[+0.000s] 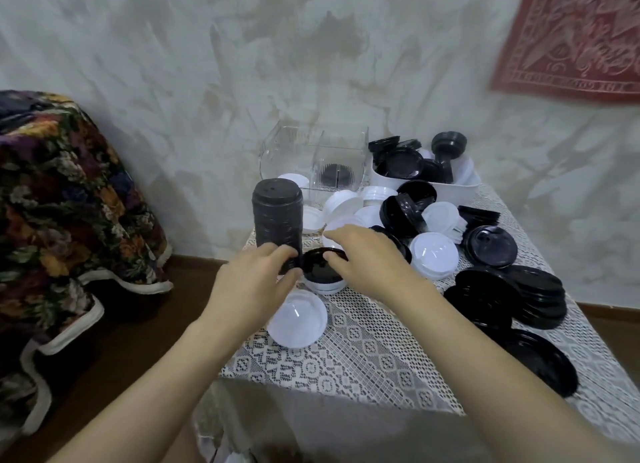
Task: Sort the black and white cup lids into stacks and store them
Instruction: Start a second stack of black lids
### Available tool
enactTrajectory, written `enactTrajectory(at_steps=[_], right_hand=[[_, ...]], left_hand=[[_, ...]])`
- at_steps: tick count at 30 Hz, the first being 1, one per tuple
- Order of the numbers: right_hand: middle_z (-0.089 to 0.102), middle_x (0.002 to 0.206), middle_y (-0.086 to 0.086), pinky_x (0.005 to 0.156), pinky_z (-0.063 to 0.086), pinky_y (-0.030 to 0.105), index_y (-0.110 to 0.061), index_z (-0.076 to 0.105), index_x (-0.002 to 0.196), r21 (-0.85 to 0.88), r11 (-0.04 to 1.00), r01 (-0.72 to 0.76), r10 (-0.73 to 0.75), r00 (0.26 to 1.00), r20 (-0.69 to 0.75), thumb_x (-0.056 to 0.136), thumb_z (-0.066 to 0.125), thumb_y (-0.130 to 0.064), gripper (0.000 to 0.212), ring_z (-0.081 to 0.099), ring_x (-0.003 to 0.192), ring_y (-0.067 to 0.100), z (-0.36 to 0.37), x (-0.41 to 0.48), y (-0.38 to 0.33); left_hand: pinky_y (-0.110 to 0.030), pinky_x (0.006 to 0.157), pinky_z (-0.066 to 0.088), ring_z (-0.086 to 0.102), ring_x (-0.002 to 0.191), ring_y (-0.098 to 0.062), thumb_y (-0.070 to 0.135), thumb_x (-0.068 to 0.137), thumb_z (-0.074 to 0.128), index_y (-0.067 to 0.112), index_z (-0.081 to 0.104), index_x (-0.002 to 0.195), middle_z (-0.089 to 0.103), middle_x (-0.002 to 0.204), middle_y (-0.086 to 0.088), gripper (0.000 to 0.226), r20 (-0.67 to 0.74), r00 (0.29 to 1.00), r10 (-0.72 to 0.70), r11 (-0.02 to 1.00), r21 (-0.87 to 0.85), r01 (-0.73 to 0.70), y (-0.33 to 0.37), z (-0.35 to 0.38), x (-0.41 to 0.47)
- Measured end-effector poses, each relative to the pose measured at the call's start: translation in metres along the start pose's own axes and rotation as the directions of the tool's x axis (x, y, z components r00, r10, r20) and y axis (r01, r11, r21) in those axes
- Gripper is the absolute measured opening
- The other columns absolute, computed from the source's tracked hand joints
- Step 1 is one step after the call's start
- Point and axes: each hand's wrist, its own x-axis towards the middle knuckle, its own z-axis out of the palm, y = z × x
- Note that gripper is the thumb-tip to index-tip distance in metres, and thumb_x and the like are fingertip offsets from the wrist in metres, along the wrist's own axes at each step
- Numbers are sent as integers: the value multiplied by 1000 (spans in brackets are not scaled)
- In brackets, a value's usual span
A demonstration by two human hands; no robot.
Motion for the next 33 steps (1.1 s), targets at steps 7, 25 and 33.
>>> enactTrajectory(at_steps=[7, 25, 33], right_hand=[[54, 146, 4, 121, 29, 48, -19, 53, 146, -213, 974, -76, 57, 994, -95, 103, 53, -38, 47, 31, 149, 32, -16, -58, 69], [68, 118, -1, 92, 46, 40, -22, 61, 132, -3, 952, -305, 303, 947, -105, 96, 60, -19, 36, 57, 115, 27, 4, -134, 132], [33, 166, -8, 125, 17, 39, -27, 35, 159, 156, 945, -287, 275, 957, 94, 99, 60, -47, 68, 11, 159, 21, 5, -137, 121]], left_hand=[[-43, 93, 56, 58, 125, -25, 41, 96, 66, 20, 58, 144, 63, 136, -3, 52, -8, 948, 319, 948, -17, -319, 67, 28, 28], [-52, 90, 55, 61, 108, -46, 7, 79, 83, 12, 73, 127, 69, 130, -15, 49, -145, 938, 314, 949, 35, -312, 113, 94, 50], [-50, 84, 54, 63, 112, -40, 12, 86, 81, 19, 77, 121, 75, 117, -2, 36, -198, 934, 297, 949, -47, -311, 110, 92, 50]])
